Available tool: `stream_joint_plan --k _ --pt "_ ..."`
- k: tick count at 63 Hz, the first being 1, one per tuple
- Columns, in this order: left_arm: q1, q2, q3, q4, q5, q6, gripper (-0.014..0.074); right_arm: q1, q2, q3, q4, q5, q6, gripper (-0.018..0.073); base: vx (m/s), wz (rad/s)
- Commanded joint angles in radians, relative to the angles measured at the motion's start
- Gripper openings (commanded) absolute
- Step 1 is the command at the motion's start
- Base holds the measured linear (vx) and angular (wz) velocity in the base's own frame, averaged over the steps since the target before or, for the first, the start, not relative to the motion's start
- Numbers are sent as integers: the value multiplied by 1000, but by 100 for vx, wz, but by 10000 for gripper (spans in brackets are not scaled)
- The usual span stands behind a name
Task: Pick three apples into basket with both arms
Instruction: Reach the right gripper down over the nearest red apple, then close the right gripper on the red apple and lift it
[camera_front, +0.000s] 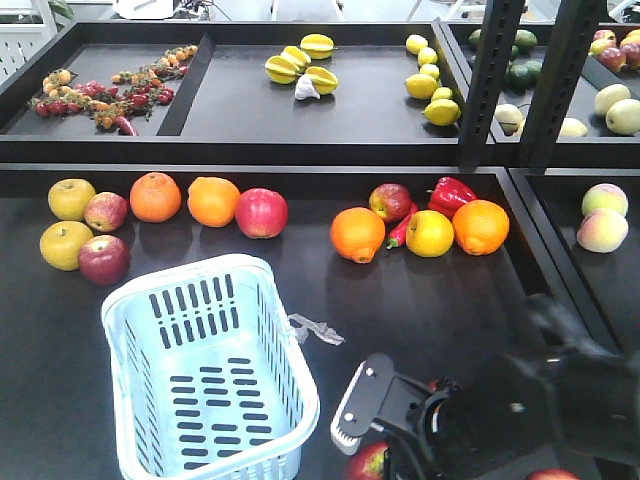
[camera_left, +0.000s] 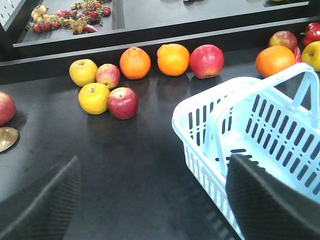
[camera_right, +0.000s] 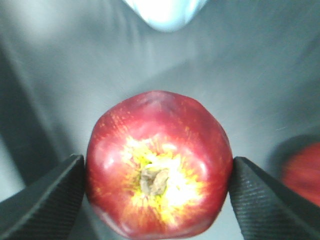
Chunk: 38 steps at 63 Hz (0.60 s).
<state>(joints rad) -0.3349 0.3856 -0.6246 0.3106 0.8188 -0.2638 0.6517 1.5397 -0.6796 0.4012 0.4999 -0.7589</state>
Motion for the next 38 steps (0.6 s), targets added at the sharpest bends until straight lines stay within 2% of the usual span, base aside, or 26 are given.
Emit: stream_joint_plan --k 1,6,24,33,38 --pt "-2 6 -23 13 -62 -10 573 0 -119 -17 -31 24 42 253 0 0" --pt "-2 6 -23 13 -62 -10 573 0 -185 -20 -32 39 71 253 0 0" --pt "-2 6 -23 13 -62 -10 573 0 -316 -147 -11 183 68 253 0 0" --pt "-2 6 -23 13 -62 -10 573 0 -298 -242 71 166 28 253 0 0" --pt "-2 6 -23 13 -62 -10 573 0 -265 -285 135 159 -29 253 0 0"
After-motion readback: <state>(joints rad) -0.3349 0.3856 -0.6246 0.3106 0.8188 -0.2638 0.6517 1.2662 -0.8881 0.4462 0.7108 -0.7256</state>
